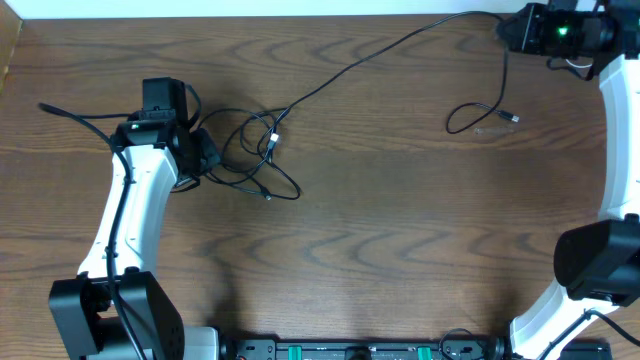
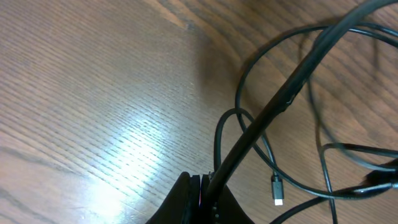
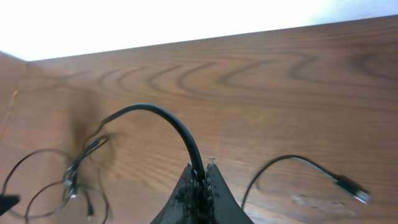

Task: Untangle cables
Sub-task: 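Pull the black cable with the right gripper toward the back right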

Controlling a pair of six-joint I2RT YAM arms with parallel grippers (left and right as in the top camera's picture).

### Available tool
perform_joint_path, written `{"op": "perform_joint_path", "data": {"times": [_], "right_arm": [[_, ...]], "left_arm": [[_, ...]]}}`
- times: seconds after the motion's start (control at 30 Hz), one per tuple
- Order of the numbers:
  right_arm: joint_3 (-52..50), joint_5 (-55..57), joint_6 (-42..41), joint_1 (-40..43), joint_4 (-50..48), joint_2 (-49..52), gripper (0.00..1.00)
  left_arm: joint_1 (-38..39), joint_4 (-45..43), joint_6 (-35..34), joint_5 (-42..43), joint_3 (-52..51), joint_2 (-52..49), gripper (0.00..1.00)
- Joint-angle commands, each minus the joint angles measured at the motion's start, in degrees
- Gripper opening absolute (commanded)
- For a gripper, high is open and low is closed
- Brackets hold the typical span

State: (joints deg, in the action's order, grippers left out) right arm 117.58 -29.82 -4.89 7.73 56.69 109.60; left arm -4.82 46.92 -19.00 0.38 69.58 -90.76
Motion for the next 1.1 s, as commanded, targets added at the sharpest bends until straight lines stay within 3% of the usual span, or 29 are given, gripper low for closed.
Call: {"op": "perform_joint_path", "data": {"times": [0.0,0.33,0.7,1.07], "right_arm": [[0.87,4.68,-2.40,1.05,-0.61,-2.60,0.01],[0.85,8.28,-4.09,-0.90,1.03,-2.56,0.01],[1.05,11.32,-1.29,-11.80,3.91,-2.60,0.01],[4.57,13.81,-1.92,-3.56,6.64,-12.81,0.01]], "left_arm": [[-0.31,0.57,1.01,-1.46,1.46,-0.33,0.08],[-0.31,0.57,1.01,-1.49,1.46,-0.33,0.08],[-0.31,0.44,0.98,-0.98,1.46,-0.33,0.08],[-0.31,0.35,0.96,-0.98,1.46,-0.33,0.08]]}}
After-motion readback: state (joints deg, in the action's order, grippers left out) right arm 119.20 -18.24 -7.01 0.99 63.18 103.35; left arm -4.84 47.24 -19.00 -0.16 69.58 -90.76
